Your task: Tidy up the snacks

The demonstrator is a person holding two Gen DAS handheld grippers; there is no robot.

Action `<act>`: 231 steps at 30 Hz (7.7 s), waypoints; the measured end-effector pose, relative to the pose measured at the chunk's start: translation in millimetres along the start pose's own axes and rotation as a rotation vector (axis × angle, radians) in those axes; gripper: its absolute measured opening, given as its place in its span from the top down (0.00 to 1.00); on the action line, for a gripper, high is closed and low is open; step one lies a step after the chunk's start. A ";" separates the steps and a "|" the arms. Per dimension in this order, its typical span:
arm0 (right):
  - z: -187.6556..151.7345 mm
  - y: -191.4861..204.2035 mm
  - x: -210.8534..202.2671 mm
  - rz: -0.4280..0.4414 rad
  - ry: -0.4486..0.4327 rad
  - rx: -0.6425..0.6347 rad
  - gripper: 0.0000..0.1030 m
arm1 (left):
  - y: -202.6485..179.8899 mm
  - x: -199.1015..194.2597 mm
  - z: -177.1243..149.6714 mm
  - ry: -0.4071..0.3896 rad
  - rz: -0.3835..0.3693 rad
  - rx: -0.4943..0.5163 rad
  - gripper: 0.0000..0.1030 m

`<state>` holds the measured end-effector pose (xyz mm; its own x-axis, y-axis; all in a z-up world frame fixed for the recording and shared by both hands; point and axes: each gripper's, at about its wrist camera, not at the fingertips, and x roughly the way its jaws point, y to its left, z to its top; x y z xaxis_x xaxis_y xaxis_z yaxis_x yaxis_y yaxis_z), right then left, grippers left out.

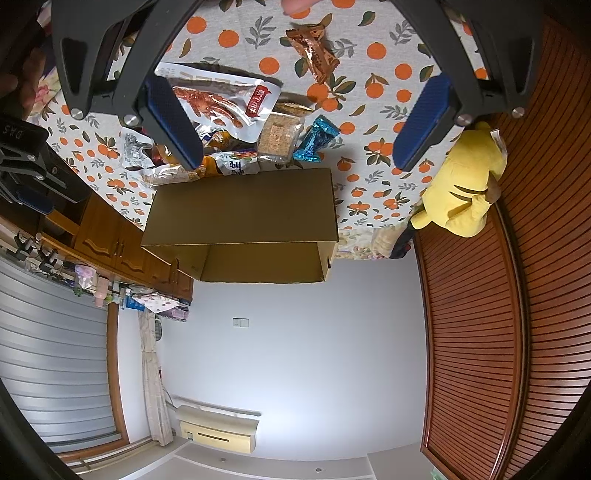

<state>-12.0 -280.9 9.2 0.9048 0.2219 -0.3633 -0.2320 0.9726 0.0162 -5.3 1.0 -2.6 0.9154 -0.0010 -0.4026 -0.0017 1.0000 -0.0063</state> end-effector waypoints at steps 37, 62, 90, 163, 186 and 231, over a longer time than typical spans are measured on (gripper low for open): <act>-0.5 2.9 -1.1 -0.005 0.003 -0.002 0.00 | 1.8 -2.0 -1.8 -0.003 -0.011 -0.007 0.00; -15.6 18.2 17.4 0.088 0.072 -0.046 0.00 | 32.4 32.0 -33.9 0.186 -0.054 -0.031 0.00; -53.8 66.7 99.2 0.430 0.417 -0.275 0.23 | 48.5 76.9 -83.5 0.445 -0.203 -0.124 0.47; -57.6 87.8 103.4 0.484 0.384 -0.377 0.47 | 37.4 73.8 -68.3 0.375 -0.254 -0.076 0.82; 0.9 54.6 92.9 0.416 0.236 -0.321 0.47 | 14.5 77.6 2.6 0.244 -0.290 0.000 0.82; 122.9 5.3 231.7 0.216 0.268 -0.217 0.47 | -25.4 204.3 123.5 0.217 -0.244 0.112 0.80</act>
<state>240.3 -215.8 39.6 0.7086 0.3659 -0.6033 -0.5028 0.8617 -0.0680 231.4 -23.8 28.3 0.7766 -0.2292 -0.5869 0.2615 0.9647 -0.0307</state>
